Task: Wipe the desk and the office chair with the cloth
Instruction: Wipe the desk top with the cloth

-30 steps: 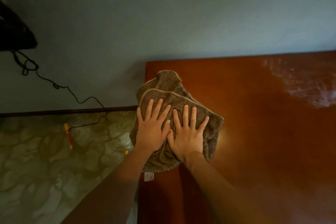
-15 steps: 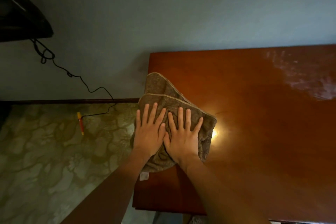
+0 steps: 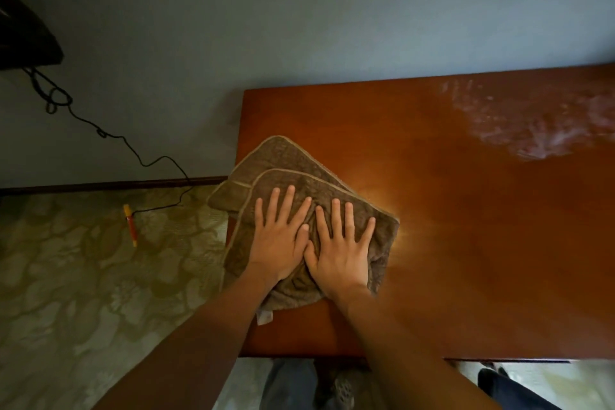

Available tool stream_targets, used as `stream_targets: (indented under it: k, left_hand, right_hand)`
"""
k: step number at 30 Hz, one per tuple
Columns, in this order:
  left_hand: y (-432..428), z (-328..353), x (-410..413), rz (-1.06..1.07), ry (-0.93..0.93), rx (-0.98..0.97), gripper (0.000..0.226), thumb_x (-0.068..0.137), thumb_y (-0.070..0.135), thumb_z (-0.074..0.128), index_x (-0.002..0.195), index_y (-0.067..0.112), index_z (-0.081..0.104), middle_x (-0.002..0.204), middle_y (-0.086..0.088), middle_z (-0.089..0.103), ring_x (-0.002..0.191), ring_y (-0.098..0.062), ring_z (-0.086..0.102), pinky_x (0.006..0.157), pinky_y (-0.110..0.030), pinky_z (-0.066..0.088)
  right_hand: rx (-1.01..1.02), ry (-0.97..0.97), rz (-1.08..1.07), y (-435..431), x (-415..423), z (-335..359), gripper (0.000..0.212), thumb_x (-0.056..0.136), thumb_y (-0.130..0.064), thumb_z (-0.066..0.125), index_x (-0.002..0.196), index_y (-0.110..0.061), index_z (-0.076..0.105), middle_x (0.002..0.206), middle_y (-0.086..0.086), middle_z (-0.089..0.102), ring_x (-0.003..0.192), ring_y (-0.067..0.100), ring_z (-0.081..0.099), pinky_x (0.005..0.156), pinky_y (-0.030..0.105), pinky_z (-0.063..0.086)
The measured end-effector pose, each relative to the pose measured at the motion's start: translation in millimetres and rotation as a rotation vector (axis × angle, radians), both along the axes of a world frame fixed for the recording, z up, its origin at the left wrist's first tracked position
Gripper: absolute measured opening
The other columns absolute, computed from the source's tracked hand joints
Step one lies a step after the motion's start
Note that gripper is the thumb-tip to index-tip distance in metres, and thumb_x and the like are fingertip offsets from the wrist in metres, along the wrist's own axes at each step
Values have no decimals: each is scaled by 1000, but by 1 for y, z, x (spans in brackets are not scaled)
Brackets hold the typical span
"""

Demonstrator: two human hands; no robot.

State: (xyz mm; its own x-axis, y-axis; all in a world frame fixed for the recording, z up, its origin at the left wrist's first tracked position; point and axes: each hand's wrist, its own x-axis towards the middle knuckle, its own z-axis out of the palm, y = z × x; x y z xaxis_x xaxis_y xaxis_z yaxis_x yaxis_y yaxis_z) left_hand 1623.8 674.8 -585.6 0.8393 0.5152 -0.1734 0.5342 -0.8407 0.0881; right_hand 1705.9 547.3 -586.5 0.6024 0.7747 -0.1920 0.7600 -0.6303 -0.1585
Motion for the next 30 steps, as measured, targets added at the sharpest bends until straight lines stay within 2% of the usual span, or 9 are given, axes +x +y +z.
stream_targets:
  k: [8, 11, 17, 30]
  left_hand:
    - [-42, 11, 50, -127, 94, -39, 64, 97, 54, -1, 159, 36, 0, 168, -2, -14, 152, -32, -19, 118, -63, -9]
    - [-49, 13, 74, -197, 110, -10, 64, 98, 58, 1, 158, 39, -3, 168, -2, -15, 152, -33, -18, 117, -65, -8]
    - [-56, 18, 131, -342, 104, -19, 65, 97, 67, 4, 157, 45, -5, 166, 3, -21, 152, -33, -20, 112, -70, -15]
    - [-56, 12, 237, -495, 45, -49, 66, 96, 71, 10, 157, 47, 2, 168, 1, -14, 152, -34, -19, 111, -73, -12]
  right_hand:
    - [20, -14, -82, -58, 40, 4, 71, 98, -58, 28, 158, -21, 25, 166, 10, 14, 154, 32, 7, 116, 71, 9]
    - [21, -20, -122, -72, 59, 6, 71, 98, -59, 29, 158, -21, 27, 166, 9, 16, 154, 31, 8, 116, 70, 12]
    - [16, -52, -207, -99, 101, 4, 70, 99, -62, 26, 159, -25, 23, 167, 6, 13, 155, 31, 6, 116, 70, 12]
    - [-7, -51, -278, -122, 193, 5, 71, 99, -68, 19, 161, -33, 11, 169, 0, 1, 155, 27, -6, 117, 71, 5]
